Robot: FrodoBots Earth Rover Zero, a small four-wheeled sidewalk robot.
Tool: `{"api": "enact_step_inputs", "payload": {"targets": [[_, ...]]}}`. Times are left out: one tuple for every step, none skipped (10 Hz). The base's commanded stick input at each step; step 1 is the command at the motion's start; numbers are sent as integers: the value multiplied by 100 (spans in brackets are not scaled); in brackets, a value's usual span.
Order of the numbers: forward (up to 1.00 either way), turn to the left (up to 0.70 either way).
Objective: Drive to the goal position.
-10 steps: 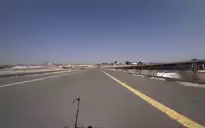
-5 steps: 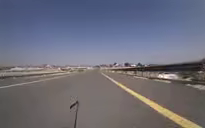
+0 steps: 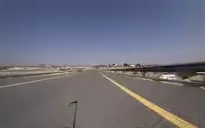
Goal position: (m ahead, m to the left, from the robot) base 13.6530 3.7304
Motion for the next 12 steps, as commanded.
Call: {"api": "enact_step_inputs", "payload": {"targets": [[100,0],[100,0],[100,0],[100,0],[100,0],[100,0],[100,0],[100,0],[100,1],[100,2],[100,2],[100,2]]}}
